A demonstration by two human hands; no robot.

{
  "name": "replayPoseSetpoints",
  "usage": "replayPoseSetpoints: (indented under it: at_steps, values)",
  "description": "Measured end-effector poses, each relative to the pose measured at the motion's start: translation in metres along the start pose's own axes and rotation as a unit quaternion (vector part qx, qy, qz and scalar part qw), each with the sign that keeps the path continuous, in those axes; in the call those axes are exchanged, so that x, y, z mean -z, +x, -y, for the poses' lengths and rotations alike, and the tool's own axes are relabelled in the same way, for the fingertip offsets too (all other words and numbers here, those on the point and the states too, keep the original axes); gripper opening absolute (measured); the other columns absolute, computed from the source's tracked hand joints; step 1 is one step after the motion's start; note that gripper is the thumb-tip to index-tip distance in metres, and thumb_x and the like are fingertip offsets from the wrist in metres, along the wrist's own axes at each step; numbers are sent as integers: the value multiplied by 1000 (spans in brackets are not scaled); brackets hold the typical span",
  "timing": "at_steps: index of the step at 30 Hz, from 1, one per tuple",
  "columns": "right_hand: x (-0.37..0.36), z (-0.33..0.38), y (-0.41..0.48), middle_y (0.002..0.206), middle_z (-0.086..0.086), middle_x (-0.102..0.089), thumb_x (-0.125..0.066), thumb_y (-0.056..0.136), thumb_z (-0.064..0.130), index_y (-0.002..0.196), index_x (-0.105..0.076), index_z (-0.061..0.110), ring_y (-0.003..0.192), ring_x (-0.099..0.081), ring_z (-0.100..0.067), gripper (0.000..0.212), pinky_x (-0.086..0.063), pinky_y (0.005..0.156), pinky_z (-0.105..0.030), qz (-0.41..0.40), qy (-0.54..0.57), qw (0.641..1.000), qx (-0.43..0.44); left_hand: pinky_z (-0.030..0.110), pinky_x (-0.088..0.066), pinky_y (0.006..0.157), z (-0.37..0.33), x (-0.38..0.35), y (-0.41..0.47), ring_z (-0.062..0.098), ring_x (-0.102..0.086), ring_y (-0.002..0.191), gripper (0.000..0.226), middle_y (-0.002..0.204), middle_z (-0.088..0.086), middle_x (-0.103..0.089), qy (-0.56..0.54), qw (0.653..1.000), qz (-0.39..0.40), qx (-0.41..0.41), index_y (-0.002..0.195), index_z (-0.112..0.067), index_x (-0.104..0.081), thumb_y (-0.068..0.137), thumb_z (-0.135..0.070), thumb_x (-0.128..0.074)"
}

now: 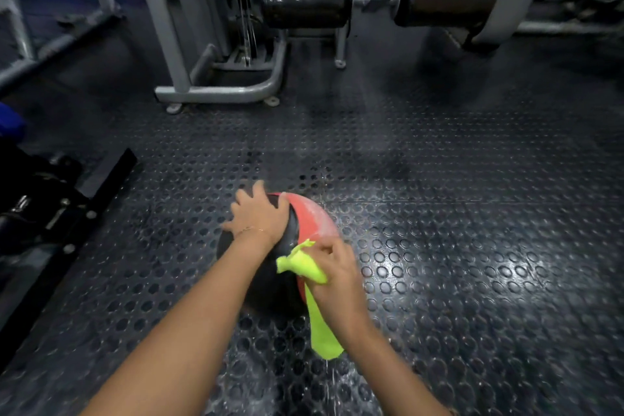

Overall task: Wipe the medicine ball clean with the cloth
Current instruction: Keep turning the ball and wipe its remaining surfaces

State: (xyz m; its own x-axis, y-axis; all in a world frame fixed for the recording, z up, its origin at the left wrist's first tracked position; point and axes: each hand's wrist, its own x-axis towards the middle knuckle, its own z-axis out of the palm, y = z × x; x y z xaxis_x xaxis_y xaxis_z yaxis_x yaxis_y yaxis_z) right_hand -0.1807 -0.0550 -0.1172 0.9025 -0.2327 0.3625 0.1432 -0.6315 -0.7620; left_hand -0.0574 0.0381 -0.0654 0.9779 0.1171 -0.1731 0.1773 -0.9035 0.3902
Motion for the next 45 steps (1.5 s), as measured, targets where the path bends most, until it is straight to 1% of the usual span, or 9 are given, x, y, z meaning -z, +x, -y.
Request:
replayPoseSetpoints:
  at_steps: [6,13,17,19,23,29,34,39,45]
  values:
    - [9,-9,39,93,12,-46,-68,80,24,94,-69,17,97,-50,-17,16,-34,75,-11,3,48,992,-120,52,-27,108,14,-9,-2,32,-32,135,51,147,9,-36,46,998,19,-48,142,-28,-35,96,-47,-25]
    - [-7,15,10,94,6,-52,-73,72,12,96,-67,26,93,-45,-9,29,-34,82,-13,50,-4,998,30,38,-21,116,48,13,19,28,-29,139,46,151,9,-30,51,973,140,-175,145,-21,-27,101,-32,-27]
    - [-3,13,40,86,12,-45,-69,80,25,79,-63,21,87,-51,-16,8,-39,73,-22,-17,59,989,-132,45,-20,116,53,13,-2,20,-17,143,45,153,1,-22,52,966,128,-219,145,-28,-25,100,-32,-28]
    - [-5,17,32,87,11,-44,-69,80,21,82,-64,19,88,-51,-17,5,-42,75,-25,-21,19,991,-128,45,-24,113,50,12,-6,21,-22,139,42,149,-1,-28,44,971,99,-212,140,-32,-32,98,-30,-31]
    - [-5,21,-5,95,5,-52,-75,65,1,99,-66,20,91,-43,-8,40,-36,76,-14,48,-56,997,23,42,-26,111,47,9,0,24,-34,133,34,141,2,-41,-23,983,90,-161,129,-33,-46,96,-33,-36]
    - [1,0,45,89,7,-44,-68,81,25,80,-64,15,89,-52,-23,11,-41,79,-29,39,-14,995,-95,40,-29,111,45,3,5,26,-37,132,43,143,4,-41,30,977,76,-195,138,-30,-42,98,-42,-30]
    - [-2,8,19,97,1,-53,-74,69,6,96,-68,16,90,-42,-12,30,-31,73,-14,98,-59,992,59,47,-28,111,43,3,10,26,-33,135,47,144,5,-40,56,983,71,-158,139,-32,-39,96,-48,-30]
    - [2,-6,55,96,1,-49,-67,81,18,92,-67,10,94,-54,-25,14,-41,82,-31,46,-37,994,-88,46,-32,107,30,2,11,28,-36,133,50,145,6,-39,42,987,91,-126,140,-28,-39,96,-48,-25]
    - [0,9,21,104,-1,-57,-75,66,7,100,-67,17,94,-49,-20,36,-29,73,-15,106,-108,985,85,42,-33,110,40,0,19,30,-37,134,53,147,9,-39,-3,995,73,-62,140,-29,-40,94,-51,-25]
